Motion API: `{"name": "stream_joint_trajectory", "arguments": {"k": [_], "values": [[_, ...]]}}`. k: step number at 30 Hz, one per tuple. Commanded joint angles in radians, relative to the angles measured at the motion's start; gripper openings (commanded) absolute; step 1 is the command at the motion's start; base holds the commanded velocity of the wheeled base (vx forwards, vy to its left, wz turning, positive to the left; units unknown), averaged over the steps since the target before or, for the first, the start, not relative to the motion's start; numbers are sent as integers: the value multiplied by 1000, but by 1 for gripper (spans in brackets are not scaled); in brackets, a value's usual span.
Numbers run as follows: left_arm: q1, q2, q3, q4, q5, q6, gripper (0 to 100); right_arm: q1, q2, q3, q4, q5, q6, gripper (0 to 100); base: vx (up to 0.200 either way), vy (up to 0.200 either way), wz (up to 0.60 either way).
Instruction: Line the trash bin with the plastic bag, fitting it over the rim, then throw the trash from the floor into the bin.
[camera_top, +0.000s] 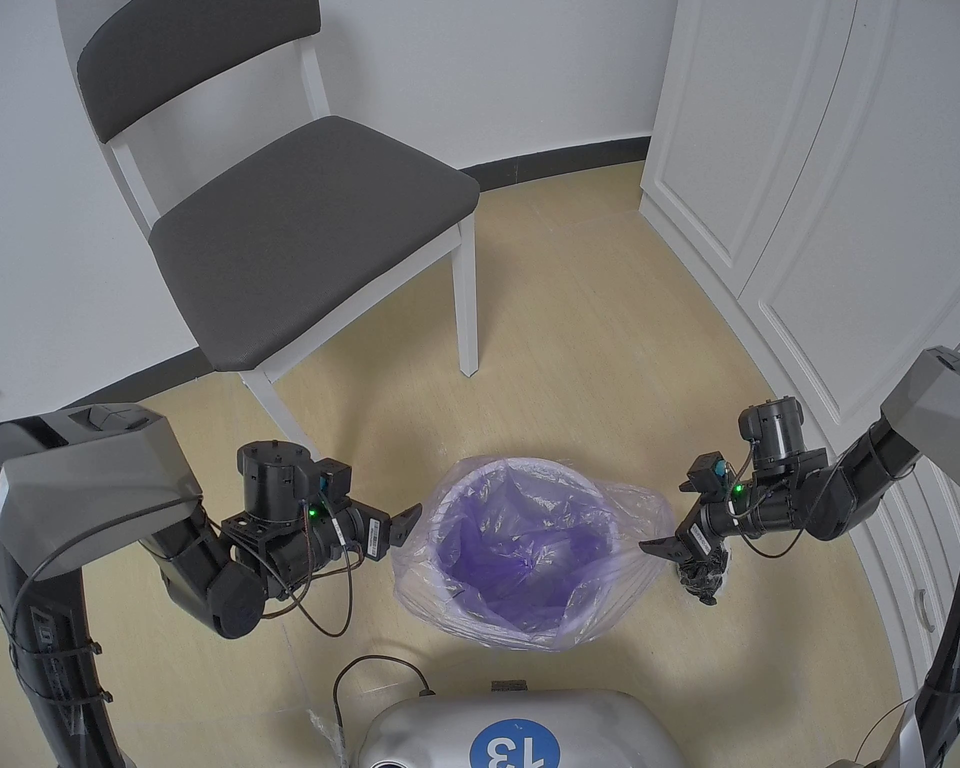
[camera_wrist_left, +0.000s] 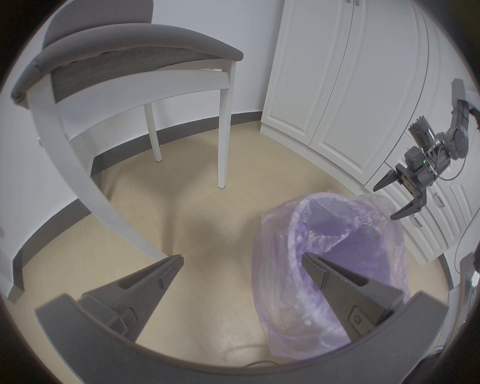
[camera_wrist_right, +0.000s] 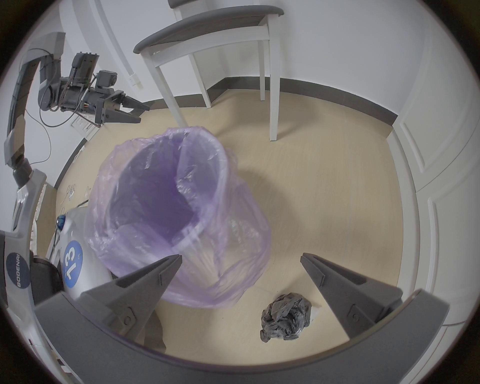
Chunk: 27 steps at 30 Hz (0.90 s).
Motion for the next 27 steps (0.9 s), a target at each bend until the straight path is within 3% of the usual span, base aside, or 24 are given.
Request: {"name": "stream_joint_trajectory", "arguments": {"k": [1, 5, 11, 27], "values": [[-2, -6, 88, -37, -28, -10, 100, 19, -3, 67, -24, 0, -5, 100, 0, 0, 0], [-1, 57, 142, -158, -88, -10, 100, 31, 17, 90, -39, -3, -2, 100, 0, 0, 0], [-4, 203, 146, -284, -94, -5, 100, 36, 82, 112, -73, -6, -4, 100, 0, 0, 0], [30, 240, 128, -304, -134, -8, 100, 26, 212, 61, -148, -4, -5, 100, 0, 0, 0]]}}
